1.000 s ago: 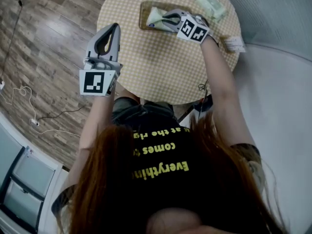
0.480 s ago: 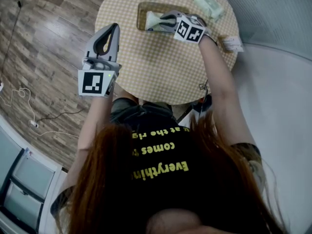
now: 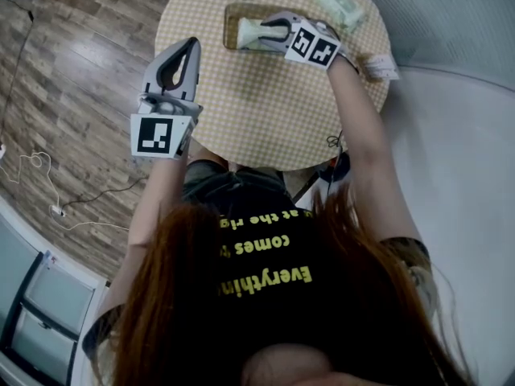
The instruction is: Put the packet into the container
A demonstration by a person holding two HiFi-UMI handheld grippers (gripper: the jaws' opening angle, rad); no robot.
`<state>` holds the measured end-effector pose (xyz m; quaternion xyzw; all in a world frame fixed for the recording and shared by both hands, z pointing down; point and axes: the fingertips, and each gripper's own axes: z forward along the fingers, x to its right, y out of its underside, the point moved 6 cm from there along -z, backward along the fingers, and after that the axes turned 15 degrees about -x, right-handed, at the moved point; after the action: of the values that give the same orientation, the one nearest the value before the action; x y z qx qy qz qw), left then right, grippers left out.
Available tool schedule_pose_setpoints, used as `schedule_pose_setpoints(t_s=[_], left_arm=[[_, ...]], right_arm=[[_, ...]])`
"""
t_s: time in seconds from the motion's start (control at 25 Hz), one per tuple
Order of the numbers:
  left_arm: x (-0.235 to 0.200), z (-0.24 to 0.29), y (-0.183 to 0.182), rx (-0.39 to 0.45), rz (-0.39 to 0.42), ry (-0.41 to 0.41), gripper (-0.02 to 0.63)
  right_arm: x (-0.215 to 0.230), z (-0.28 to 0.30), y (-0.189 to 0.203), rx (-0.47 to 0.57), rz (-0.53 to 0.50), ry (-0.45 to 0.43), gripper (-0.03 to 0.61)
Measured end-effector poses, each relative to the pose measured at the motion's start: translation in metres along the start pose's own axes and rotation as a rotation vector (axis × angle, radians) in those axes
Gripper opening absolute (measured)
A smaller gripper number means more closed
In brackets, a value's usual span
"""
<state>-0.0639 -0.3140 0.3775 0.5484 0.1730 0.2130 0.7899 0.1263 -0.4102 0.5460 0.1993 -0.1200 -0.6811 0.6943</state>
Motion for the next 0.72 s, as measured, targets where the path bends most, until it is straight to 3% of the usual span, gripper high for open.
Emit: schedule_pose_setpoints(t_s=[0.12,0.32,0.72], left_arm=[[0.000,0.000,0.000,0.003,-0.001,0.004,0.000],[0.000,0.000,0.002,0.004,0.000,0.005,0.000],[0.002,0.001,-0.003,0.011,0.004,0.025,0.000]], right_arm=[[-0.001,-0.002,0.001,-0.004,0.004,-0.007,0.127],[0.000,-0.006,0.000,0.002,0.025,0.013,0.024],[-0.009,-0.037,-0.011,0.101,0.176,0.098,0.017]])
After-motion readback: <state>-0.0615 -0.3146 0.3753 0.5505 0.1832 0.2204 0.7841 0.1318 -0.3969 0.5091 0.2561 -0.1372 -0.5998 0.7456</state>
